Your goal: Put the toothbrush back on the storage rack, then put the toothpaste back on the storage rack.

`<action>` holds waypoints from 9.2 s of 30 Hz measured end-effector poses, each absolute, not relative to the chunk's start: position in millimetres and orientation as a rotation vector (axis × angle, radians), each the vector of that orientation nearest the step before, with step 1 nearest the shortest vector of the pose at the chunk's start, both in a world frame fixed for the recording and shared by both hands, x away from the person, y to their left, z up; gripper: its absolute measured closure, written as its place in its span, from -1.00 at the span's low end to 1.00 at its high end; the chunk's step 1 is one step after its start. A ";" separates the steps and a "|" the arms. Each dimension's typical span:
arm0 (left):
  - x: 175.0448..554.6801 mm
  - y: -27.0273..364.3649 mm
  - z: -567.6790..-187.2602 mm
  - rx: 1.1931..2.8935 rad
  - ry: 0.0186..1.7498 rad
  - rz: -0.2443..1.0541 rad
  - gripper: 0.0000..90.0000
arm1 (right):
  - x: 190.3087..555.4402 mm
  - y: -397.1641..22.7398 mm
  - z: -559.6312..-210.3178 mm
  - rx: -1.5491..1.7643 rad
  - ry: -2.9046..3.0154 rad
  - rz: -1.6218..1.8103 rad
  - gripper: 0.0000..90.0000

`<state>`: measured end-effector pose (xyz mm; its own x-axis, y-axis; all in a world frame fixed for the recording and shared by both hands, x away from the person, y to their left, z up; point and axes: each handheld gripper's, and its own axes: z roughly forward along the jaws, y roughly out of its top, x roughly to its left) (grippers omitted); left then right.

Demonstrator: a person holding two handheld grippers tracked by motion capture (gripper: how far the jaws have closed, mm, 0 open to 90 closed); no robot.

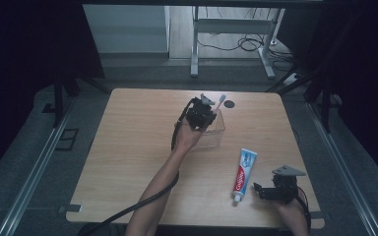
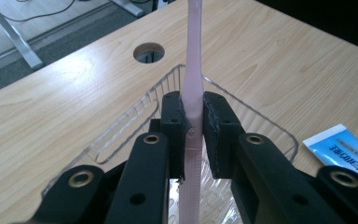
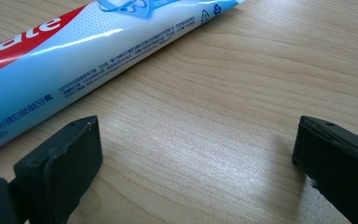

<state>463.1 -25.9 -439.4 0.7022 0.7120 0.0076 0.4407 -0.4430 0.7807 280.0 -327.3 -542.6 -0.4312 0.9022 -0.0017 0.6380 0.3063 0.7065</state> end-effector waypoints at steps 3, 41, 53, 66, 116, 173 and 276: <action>462.9 -27.0 -442.2 2.112 0.878 0.428 0.76 | 279.9 -327.3 -542.5 1.372 2.181 0.901 -0.98; 462.7 -44.9 -455.6 2.261 0.929 0.457 0.62 | 279.9 -327.3 -542.5 1.373 2.181 0.901 -0.98; 460.8 -42.5 -445.8 2.238 0.932 0.457 0.26 | 279.9 -327.3 -542.5 1.373 2.181 0.901 -0.98; 453.7 -35.4 -431.2 2.199 0.911 0.430 -0.21 | 280.0 -327.3 -542.6 1.371 2.182 0.901 -0.98; 418.0 40.1 -418.2 2.091 0.883 0.341 -0.69 | 279.9 -327.2 -542.5 1.372 2.181 0.899 -0.98; 375.5 94.2 -486.3 2.080 0.937 0.317 -0.70 | 279.8 -327.2 -542.6 1.371 2.181 0.898 -0.98; 317.8 110.1 -543.8 2.197 0.995 0.367 -0.69 | 282.7 -289.8 -494.7 1.214 2.418 1.093 0.64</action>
<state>317.8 110.1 -543.8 0.6669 0.7448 -0.0243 0.5505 -0.4705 0.6896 282.7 -289.8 -494.7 -0.6330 0.7642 0.1236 0.5978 0.3811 0.7053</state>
